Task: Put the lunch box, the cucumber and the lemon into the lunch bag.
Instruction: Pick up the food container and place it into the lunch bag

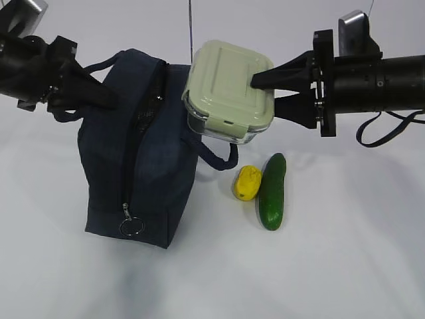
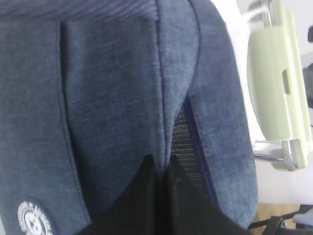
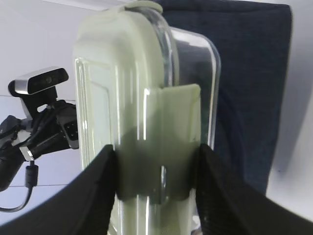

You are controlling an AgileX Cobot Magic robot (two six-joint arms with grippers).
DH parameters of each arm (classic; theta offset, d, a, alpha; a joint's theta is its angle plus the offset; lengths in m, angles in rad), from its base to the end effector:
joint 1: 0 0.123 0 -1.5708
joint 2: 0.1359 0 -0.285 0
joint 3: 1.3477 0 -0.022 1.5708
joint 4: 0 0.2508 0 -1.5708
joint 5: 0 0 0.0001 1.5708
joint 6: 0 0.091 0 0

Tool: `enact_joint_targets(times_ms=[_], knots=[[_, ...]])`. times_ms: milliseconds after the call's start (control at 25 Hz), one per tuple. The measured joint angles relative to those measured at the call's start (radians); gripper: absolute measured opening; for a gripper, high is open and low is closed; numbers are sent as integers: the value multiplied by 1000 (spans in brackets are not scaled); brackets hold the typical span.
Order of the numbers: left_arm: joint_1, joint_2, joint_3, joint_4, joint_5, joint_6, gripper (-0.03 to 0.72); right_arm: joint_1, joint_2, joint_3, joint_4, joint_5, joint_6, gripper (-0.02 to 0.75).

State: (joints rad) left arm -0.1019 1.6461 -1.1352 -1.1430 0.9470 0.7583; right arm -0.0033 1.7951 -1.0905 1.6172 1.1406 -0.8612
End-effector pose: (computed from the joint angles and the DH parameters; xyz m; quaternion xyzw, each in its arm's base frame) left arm 0.3246 -0.1008 0.2688 0.1031 0.8735 -0.4163 0.2305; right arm 0.3511 0.0815 0.2437 0.0431 0.7757 0.5958 0.2038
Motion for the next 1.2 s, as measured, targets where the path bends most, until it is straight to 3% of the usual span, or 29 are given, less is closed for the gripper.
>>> enact_joint_targets(times_ms=[360, 840, 1200], knots=[[-113, 0, 0, -14, -83, 26, -7, 85, 0, -113, -14, 5, 0, 369], [-114, 0, -36, -70, -67, 27, -8, 87, 0, -119, -212, -58, 0, 369], [-114, 9, -56, -116, -17, 28, -8, 87, 57, -119, -209, -110, 0, 369]])
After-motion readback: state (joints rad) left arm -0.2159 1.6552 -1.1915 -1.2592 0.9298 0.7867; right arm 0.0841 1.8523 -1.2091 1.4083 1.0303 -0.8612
